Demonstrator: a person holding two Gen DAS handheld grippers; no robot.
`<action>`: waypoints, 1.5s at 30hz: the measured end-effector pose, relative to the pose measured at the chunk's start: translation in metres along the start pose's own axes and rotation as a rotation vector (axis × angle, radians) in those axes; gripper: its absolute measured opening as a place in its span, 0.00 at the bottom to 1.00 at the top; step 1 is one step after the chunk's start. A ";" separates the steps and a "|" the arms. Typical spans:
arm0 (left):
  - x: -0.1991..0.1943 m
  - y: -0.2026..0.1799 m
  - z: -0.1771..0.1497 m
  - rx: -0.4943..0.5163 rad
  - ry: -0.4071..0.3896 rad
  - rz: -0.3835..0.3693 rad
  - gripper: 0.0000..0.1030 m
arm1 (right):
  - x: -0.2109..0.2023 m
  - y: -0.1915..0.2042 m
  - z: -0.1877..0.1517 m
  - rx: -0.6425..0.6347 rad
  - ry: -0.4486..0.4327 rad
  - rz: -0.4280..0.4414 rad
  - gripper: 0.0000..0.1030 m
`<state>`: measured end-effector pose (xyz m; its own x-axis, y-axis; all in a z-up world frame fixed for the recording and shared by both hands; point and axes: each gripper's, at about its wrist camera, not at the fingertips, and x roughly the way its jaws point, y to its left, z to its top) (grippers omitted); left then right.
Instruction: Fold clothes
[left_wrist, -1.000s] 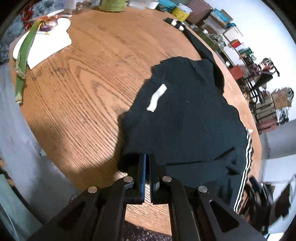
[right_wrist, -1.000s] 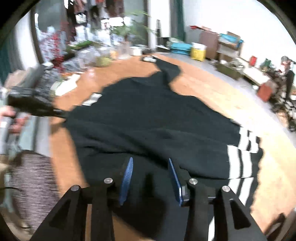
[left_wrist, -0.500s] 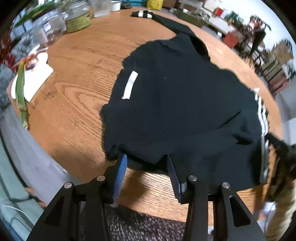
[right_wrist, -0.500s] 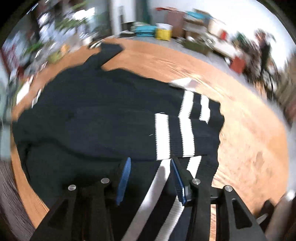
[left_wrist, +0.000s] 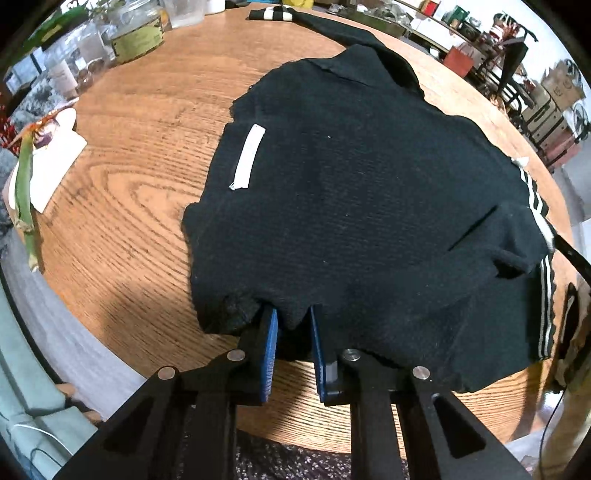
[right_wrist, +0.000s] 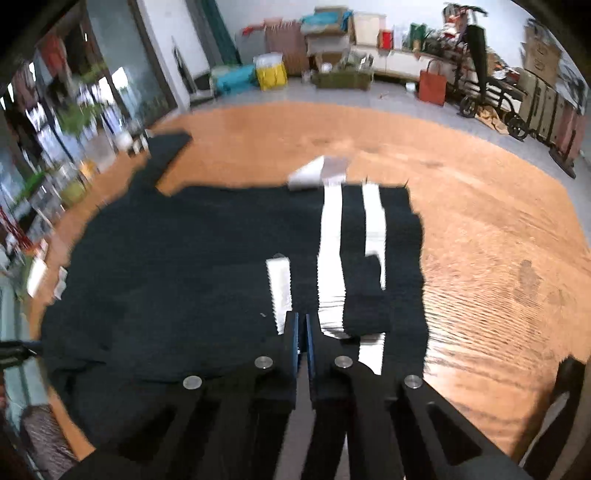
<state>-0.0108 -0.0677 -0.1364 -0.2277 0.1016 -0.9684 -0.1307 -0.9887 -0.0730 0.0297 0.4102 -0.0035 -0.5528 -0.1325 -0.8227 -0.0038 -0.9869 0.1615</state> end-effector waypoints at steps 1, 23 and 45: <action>0.000 0.001 0.000 -0.002 -0.001 -0.004 0.18 | -0.012 -0.001 -0.001 0.012 -0.025 0.008 0.05; 0.006 0.018 0.002 0.004 -0.021 -0.046 0.18 | -0.035 0.027 -0.067 -0.110 0.145 -0.148 0.66; 0.011 0.039 0.007 -0.024 -0.016 -0.077 0.18 | -0.095 0.049 0.018 -0.255 -0.089 -0.361 0.07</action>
<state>-0.0251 -0.1043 -0.1486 -0.2333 0.1789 -0.9558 -0.1251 -0.9803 -0.1530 0.0664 0.3764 0.0922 -0.6230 0.2215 -0.7502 -0.0102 -0.9613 -0.2754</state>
